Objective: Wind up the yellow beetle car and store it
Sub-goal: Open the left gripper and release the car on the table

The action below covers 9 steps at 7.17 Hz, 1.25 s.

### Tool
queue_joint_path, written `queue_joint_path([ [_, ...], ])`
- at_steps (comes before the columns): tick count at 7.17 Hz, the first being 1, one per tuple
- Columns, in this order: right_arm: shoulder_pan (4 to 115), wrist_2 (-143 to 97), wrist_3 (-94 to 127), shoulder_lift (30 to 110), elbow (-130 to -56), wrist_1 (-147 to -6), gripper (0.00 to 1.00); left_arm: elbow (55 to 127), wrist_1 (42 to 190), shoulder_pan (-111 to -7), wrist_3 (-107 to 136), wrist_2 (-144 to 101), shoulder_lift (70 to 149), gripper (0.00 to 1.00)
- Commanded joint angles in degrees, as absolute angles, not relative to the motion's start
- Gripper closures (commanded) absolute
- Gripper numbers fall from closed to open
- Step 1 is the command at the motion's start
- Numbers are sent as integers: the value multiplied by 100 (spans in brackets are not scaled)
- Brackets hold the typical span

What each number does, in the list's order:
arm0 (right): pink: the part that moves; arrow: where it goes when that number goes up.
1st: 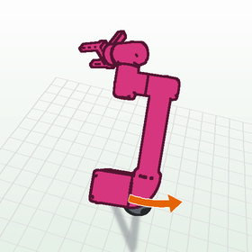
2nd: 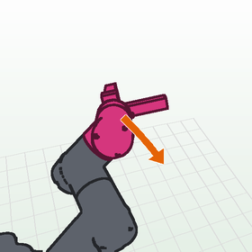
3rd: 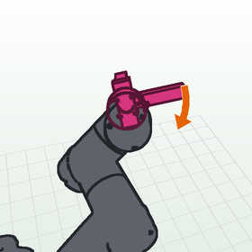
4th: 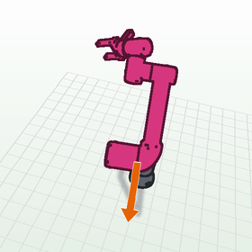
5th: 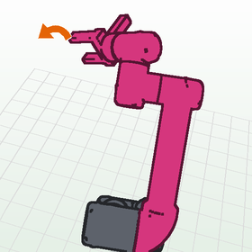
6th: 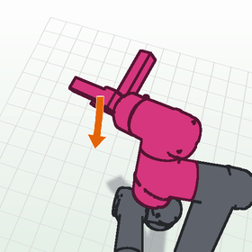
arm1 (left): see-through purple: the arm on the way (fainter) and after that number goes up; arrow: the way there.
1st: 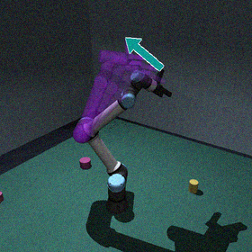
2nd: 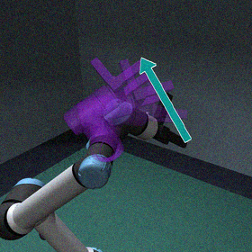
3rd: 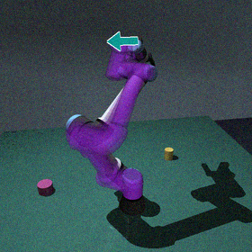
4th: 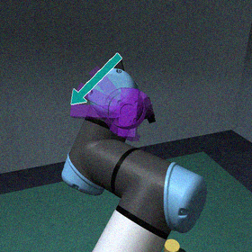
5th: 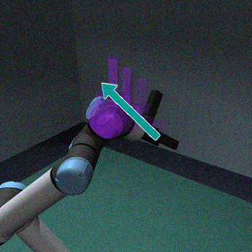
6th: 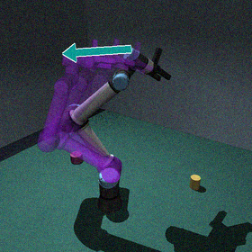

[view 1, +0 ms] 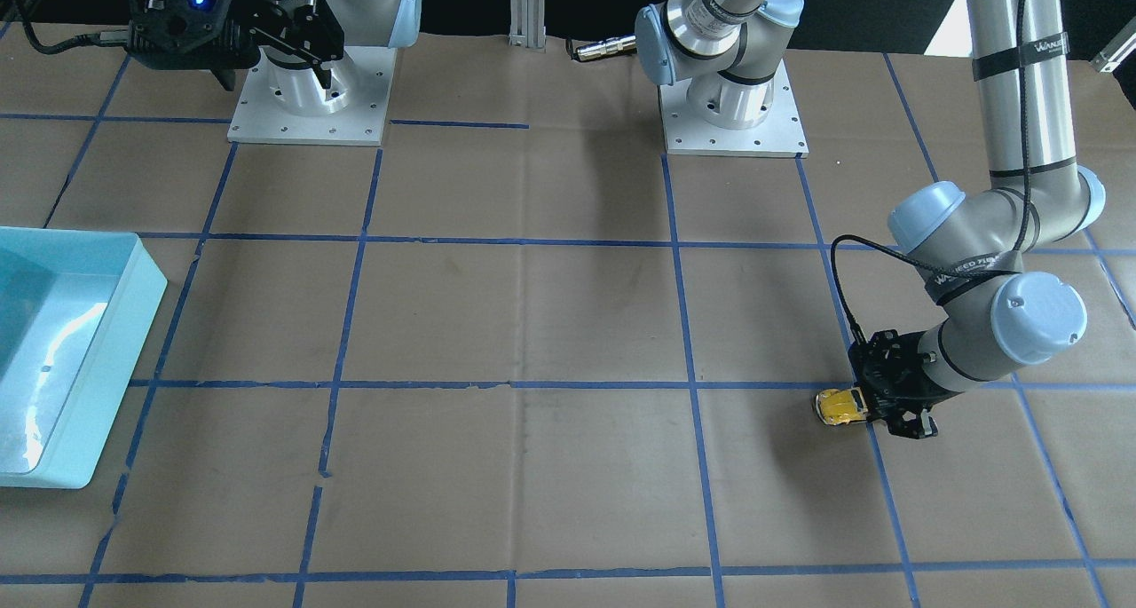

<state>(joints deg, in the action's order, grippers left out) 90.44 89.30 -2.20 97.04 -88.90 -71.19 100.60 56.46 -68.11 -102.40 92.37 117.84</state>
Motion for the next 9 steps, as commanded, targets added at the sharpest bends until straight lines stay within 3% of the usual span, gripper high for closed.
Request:
queue_joint_path([
  [1, 9044, 8921, -220, 9703, -8886, -7119, 1, 10046, 5643, -6662, -10318, 9237, 11804, 100],
  [2, 9044, 8921, -220, 9712, -8886, -7119, 1, 10055, 5643, -6662, -10310, 9237, 11778, 25],
  [3, 9044, 8930, -220, 9703, -8894, -7119, 1, 10046, 5695, -6688, -10257, 9255, 11699, 1],
  [7, 9044, 8921, -220, 9703, -8894, -7119, 1, 9976, 6018, -6697, -10248, 9273, 11322, 0],
  [9, 9044, 8930, -220, 9703, -8894, -7119, 1, 9268, 7262, -6776, -9585, 9150, 11058, 1],
])
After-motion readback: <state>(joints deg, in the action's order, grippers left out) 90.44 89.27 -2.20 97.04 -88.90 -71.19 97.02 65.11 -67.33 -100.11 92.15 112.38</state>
